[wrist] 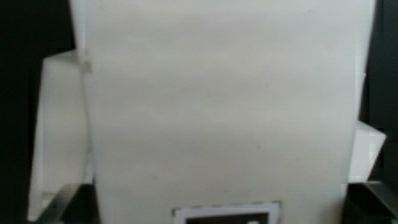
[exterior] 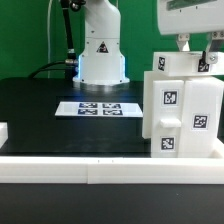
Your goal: Assemble cabinet
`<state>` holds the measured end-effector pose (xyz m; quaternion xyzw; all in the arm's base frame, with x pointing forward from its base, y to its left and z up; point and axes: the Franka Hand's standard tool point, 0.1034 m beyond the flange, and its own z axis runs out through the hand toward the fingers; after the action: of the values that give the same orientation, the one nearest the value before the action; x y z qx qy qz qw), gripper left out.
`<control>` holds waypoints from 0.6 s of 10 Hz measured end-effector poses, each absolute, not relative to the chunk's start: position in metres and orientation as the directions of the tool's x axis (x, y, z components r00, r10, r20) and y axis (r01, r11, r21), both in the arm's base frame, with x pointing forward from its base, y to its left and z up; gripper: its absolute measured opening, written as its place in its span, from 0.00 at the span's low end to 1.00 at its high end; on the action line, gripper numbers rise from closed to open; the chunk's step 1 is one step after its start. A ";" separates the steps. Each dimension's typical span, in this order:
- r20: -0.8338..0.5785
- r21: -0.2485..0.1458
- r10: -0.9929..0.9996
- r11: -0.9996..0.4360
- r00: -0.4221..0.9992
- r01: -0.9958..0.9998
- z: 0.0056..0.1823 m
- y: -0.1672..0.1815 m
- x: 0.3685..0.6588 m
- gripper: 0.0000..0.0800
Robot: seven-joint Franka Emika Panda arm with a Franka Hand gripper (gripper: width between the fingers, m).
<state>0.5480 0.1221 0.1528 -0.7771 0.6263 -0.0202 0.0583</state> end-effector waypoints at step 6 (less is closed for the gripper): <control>-0.143 -0.073 -0.955 0.271 -0.258 -0.960 0.152 0.126 0.549 0.70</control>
Offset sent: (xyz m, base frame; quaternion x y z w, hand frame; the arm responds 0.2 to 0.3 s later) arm 0.0020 -0.0126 -0.0084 -0.0140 0.0089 0.2531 0.9673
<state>0.5494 0.1264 0.1519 -0.6037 0.7931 0.0142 0.0794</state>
